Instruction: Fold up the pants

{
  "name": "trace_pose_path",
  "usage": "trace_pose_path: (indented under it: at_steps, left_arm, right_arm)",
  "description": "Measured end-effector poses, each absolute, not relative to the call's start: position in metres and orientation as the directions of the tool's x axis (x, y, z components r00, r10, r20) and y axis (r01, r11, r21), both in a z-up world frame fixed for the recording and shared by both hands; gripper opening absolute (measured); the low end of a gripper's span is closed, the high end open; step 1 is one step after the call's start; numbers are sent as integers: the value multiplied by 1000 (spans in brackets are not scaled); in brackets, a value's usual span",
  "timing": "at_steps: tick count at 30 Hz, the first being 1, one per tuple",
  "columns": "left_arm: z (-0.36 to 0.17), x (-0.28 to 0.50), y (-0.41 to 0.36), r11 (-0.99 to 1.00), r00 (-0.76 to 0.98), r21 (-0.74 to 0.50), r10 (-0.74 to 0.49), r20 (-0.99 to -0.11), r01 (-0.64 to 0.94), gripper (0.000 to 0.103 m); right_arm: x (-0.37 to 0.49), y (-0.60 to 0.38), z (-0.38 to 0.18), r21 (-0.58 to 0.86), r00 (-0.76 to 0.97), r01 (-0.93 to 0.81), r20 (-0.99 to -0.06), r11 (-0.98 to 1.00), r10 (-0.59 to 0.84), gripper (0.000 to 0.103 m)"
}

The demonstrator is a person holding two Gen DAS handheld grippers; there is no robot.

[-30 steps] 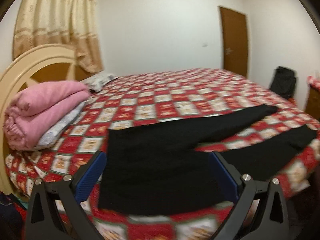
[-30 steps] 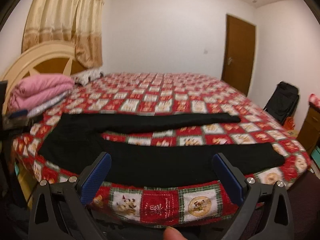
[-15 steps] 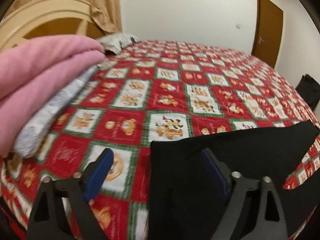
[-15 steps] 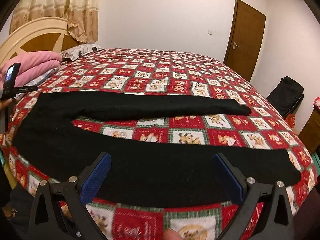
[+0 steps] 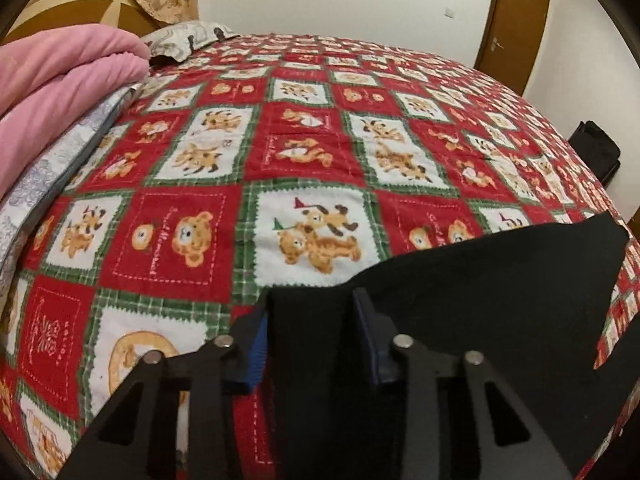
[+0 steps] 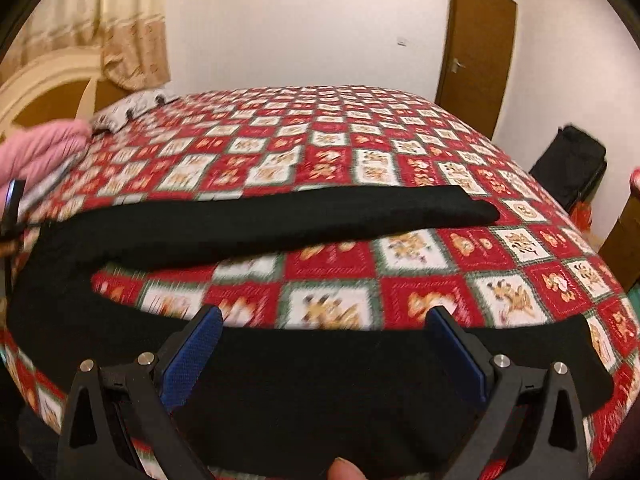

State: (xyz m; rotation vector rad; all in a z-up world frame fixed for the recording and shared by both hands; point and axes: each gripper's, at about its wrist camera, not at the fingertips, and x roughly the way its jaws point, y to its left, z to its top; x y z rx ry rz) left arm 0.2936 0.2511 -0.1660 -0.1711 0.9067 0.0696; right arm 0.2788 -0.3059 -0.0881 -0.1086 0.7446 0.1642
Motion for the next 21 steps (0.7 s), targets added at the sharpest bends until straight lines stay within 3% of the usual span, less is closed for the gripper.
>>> trace_pose_path:
  at_steps: [2, 3, 4, 8, 14, 21]
  left_arm:
    - [-165, 297, 250, 986, 614, -125, -31, -789, -112, 28]
    - [-165, 298, 249, 987, 609, -123, -32, -792, -108, 25]
    - [-164, 301, 249, 987, 605, -126, -42, -795, -97, 22]
    - [-162, 308, 249, 986, 583, -141, -63, -810, -89, 17]
    - [-166, 320, 252, 981, 569, -167, -84, -818, -95, 17]
    - [-167, 325, 248, 985, 562, -145, -68, -824, -93, 17]
  right_arm:
    - [299, -323, -83, -25, 725, -161, -681, 987, 101, 91]
    - [311, -332, -81, -22, 719, -154, -688, 988, 97, 73]
    - [323, -341, -80, -21, 708, -148, -701, 989, 91, 64]
    - [364, -376, -76, 17, 663, -69, -746, 997, 59, 63]
    - [426, -408, -77, -40, 634, 41, -771, 998, -56, 63]
    - [521, -443, -104, 21, 543, 77, -839, 997, -24, 63]
